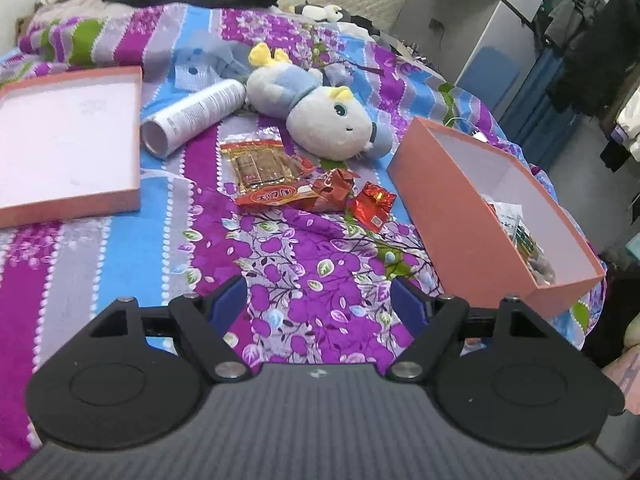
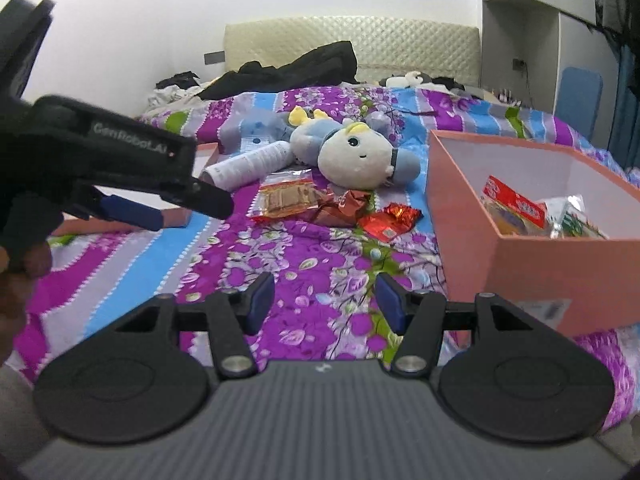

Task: Organize snacks
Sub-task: 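Lower the left tool onto the gold jerky bag while the right tool approaches the brown wrapper, then close the left tool on the gold jerky bag while the right tool grasps the brown wrapper, then carry both held bags over the open pink box, then open both tools to drop the bags into the pink box, then move both open tools back from the box toward the remaining snacks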

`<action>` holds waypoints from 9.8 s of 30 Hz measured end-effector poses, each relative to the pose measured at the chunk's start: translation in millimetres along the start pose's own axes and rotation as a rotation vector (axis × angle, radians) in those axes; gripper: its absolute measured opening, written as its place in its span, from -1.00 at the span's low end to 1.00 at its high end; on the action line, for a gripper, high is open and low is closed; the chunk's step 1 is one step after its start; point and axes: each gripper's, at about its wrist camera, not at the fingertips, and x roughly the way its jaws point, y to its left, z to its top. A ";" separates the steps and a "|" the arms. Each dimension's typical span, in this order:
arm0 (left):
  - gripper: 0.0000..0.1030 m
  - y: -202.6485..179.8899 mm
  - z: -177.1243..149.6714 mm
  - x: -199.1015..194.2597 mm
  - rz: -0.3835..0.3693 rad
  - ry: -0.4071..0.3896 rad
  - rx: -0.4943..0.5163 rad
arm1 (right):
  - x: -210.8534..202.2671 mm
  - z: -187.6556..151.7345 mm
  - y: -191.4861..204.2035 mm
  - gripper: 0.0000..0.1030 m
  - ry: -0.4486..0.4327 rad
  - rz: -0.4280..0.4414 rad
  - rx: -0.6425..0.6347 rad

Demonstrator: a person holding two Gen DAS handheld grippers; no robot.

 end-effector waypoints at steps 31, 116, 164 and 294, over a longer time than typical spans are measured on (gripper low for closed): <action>0.75 56.2 120.6 209.4 0.077 0.074 -0.115 | 191.9 43.8 -30.1 0.11 0.002 -0.050 0.056; 0.10 58.2 -34.3 52.5 0.177 0.115 -0.026 | 154.1 0.3 -17.5 0.27 0.183 0.052 0.263; 0.11 -133.6 -41.7 -143.2 -0.040 -0.013 0.122 | -140.2 42.5 -80.3 -0.07 0.074 0.031 0.234; 0.45 -112.4 -36.7 -180.4 -0.049 -0.104 0.179 | -149.5 45.8 -58.5 0.48 0.003 -0.033 0.224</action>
